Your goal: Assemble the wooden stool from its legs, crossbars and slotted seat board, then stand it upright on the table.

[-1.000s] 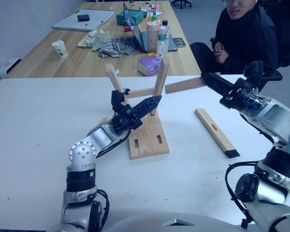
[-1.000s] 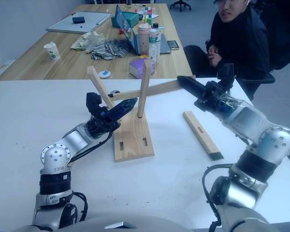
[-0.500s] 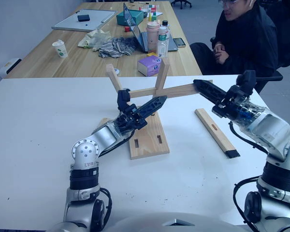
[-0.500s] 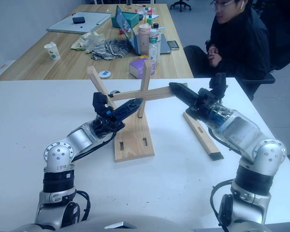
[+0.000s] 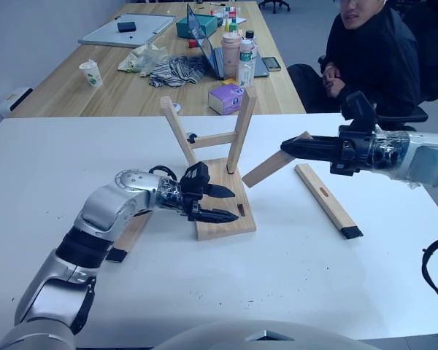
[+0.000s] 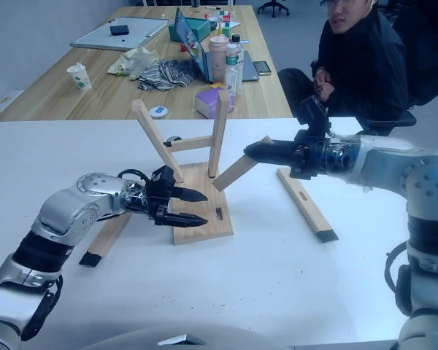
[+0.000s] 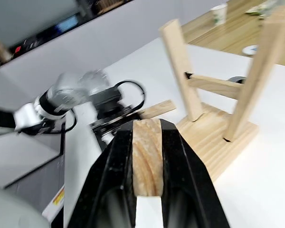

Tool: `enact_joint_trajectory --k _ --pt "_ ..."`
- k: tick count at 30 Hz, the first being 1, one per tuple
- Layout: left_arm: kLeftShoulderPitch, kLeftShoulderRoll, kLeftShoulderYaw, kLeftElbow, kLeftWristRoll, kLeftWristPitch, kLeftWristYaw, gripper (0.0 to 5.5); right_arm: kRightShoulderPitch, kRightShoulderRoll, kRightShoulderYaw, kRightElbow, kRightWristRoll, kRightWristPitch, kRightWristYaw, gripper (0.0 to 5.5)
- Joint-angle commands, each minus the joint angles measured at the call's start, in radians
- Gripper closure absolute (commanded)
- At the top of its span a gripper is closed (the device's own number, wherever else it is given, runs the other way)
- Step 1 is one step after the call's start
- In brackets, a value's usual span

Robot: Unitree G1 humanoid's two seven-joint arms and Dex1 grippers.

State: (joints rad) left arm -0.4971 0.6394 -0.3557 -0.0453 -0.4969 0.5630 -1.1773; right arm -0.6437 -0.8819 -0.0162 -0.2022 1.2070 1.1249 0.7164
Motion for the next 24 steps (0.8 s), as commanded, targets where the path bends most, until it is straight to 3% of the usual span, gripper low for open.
enact_joint_trajectory --k 1,3,5,8,10,13,17,24 --pt "-0.051 -0.032 -0.002 0.059 0.049 -0.034 -0.025 2.2 -0.041 -0.014 0.043 0.001 -0.089 -0.013 0.097 5.1" --pt "-0.06 -0.068 0.03 0.09 0.038 -0.023 -0.004 2.2 -0.039 0.01 0.024 0.021 -0.104 -0.007 0.099 5.1" --pt "-0.047 -0.13 0.143 0.112 -0.089 0.09 0.048 2.2 -0.022 0.075 -0.079 0.091 -0.037 0.013 0.015 5.1" --pt "0.044 -0.259 0.364 0.044 -0.365 0.245 0.215 2.2 0.119 0.232 -0.292 0.125 0.289 -0.036 -0.256 5.1" --pt "0.089 -0.356 0.46 -0.006 -0.484 0.283 0.373 2.2 0.232 0.346 -0.344 0.034 0.419 -0.129 -0.422 5.1" --pt "0.072 -0.5 0.557 -0.04 -0.598 0.271 0.628 2.2 0.291 0.535 -0.334 -0.092 0.489 -0.303 -0.638 5.1" --pt "-0.022 -0.658 0.611 -0.07 -0.67 0.18 0.851 2.2 0.234 0.756 -0.277 -0.13 0.375 -0.52 -0.803 5.1" --pt "-0.083 -0.767 0.595 -0.054 -0.681 0.1 0.946 2.2 0.214 0.863 -0.235 -0.154 0.336 -0.629 -0.886 5.1"
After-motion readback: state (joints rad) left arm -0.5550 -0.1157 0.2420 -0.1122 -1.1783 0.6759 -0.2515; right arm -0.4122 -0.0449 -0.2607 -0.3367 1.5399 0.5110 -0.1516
